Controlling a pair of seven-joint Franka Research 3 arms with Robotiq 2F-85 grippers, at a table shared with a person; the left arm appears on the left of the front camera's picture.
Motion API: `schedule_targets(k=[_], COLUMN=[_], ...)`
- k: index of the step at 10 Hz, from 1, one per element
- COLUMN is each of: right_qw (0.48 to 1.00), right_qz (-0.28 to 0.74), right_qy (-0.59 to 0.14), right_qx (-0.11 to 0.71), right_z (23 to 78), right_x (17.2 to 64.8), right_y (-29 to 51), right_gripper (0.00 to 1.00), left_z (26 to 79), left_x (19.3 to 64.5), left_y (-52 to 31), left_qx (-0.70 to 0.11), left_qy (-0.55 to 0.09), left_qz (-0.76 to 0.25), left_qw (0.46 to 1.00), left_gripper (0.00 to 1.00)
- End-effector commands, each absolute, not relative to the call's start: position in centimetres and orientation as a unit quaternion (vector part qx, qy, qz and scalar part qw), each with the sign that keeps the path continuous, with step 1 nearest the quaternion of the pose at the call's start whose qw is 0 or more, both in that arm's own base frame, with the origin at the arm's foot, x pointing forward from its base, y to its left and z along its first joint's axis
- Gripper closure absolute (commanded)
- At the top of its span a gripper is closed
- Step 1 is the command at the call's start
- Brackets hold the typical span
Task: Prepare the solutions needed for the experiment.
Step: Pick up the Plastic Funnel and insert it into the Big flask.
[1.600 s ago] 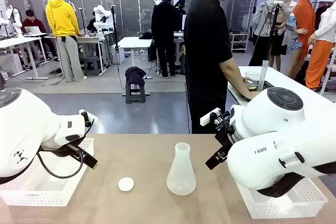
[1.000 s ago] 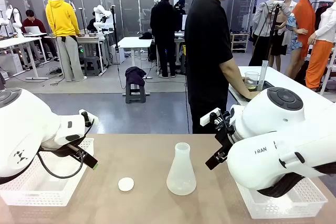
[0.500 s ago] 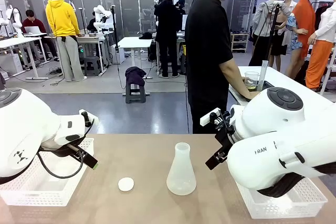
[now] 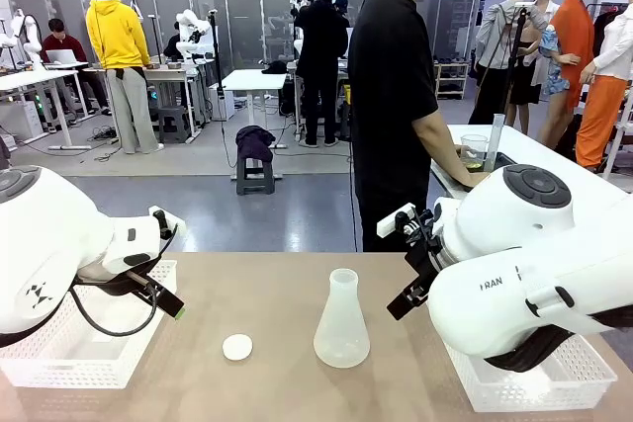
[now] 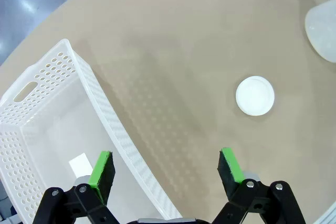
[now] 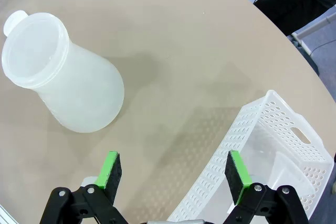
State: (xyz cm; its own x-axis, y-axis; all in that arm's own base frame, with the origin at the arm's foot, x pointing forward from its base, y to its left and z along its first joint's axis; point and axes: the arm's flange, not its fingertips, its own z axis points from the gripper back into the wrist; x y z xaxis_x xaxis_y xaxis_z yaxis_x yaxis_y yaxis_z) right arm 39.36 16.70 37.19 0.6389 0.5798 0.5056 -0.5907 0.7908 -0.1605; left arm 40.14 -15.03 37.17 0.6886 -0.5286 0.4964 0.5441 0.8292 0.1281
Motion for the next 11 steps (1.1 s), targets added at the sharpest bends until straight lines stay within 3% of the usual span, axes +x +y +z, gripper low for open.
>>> schedule_targets(k=[1,11], right_qw=[0.906,0.906], right_qz=[0.322,0.322], right_qy=[-0.276,-0.276], right_qx=[0.01,0.01], right_z=[37.19,37.19], right_x=[39.37,39.37], right_y=[16.69,16.69], right_gripper=[0.0,0.0], left_z=[37.17,37.17], left_x=[40.15,40.14], left_y=[-15.02,-15.03], left_qx=[-0.015,-0.015], left_qy=[-0.266,-0.266], left_qz=[-0.292,-0.292], left_qw=[0.919,0.919], left_gripper=[0.0,0.0])
